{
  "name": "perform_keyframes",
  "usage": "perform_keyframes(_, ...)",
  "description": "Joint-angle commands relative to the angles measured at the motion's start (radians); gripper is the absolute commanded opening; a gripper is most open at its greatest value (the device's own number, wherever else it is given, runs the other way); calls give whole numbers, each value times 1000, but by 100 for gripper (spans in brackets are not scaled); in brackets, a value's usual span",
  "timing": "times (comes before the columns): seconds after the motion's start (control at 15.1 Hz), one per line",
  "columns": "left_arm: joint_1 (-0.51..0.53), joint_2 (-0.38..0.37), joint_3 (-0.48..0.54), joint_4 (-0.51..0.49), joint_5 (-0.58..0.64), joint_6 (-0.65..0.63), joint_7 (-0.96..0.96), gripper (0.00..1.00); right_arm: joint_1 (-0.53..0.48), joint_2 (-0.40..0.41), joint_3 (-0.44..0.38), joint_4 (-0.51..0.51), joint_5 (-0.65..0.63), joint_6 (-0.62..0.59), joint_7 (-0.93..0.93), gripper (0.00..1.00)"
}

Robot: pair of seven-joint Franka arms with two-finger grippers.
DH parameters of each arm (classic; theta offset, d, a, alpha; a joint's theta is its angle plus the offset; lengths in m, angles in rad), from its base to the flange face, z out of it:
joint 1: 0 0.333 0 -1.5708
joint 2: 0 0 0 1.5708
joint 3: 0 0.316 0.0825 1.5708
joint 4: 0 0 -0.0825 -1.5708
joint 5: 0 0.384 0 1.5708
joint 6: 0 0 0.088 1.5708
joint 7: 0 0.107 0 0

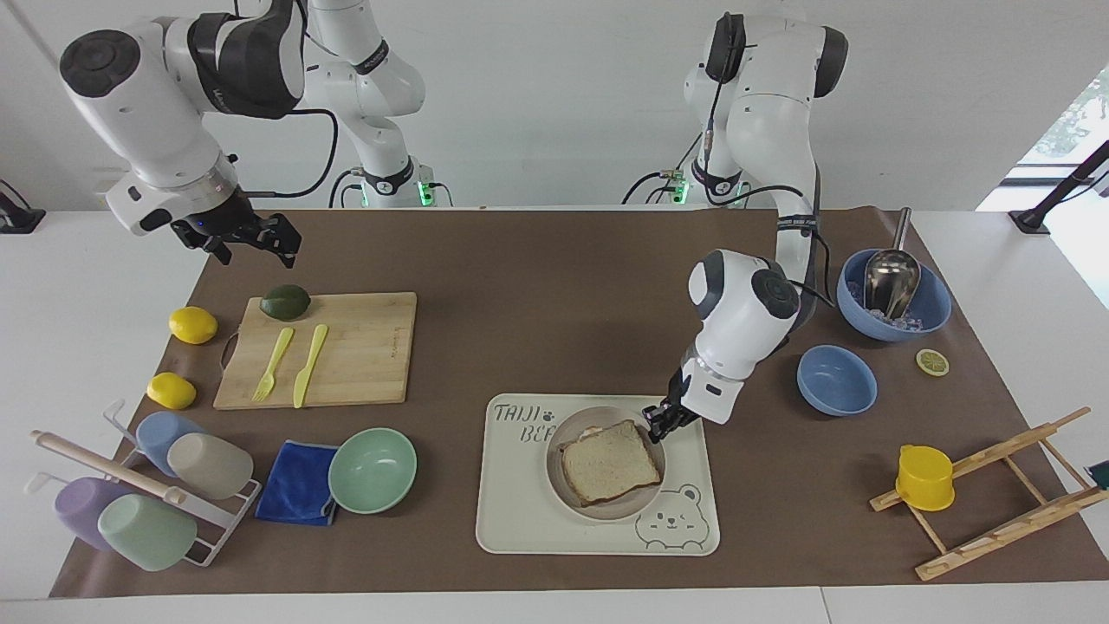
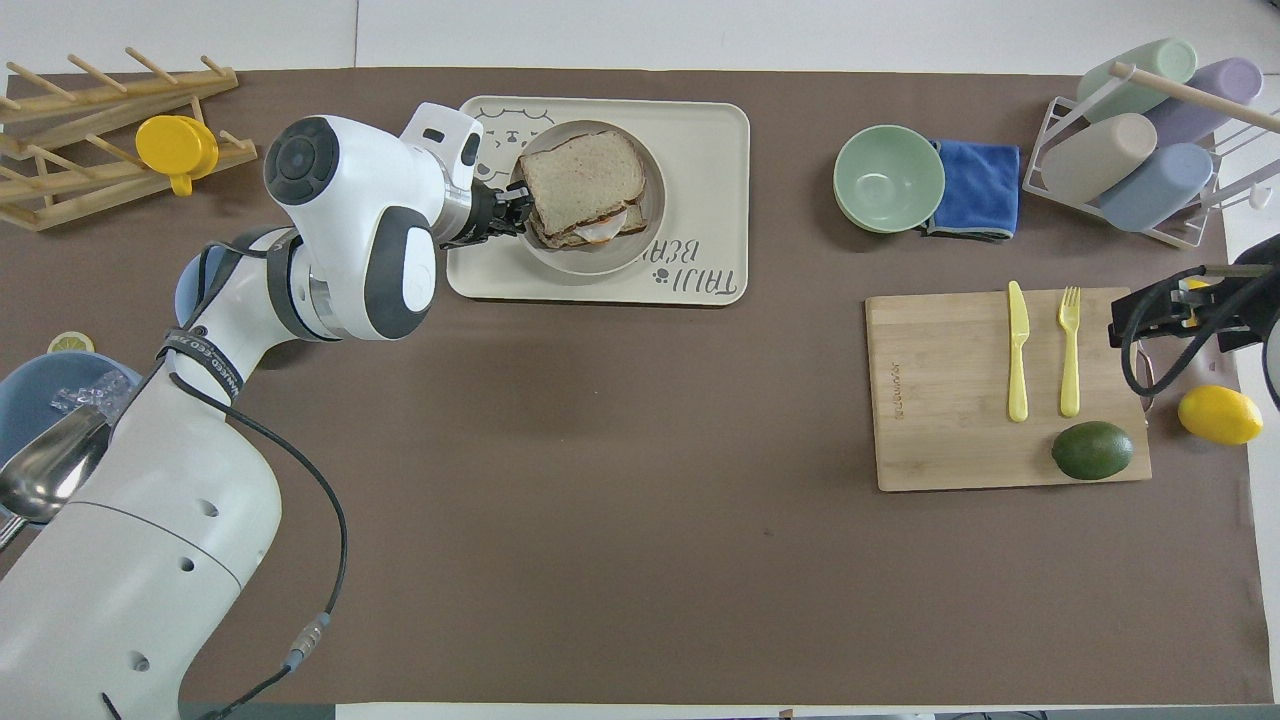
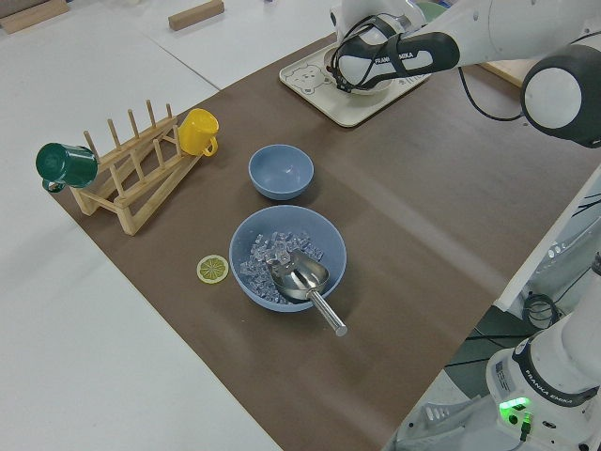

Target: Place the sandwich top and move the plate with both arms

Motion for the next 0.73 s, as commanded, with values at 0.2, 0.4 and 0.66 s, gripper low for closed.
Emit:
perform_keyframes(0.2, 12, -24, 6, -7, 13, 1, 13, 100, -9, -4, -3, 0, 53, 4, 26, 100)
perform_keyframes(0.4, 65, -84, 14, 1, 17, -80, 15, 100, -4, -16, -3, 0, 53, -10, 20, 100)
perform_keyframes(0.66, 87, -217, 90, 1, 53, -271, 13, 100, -4, -23, -3, 0, 53, -10, 22, 100)
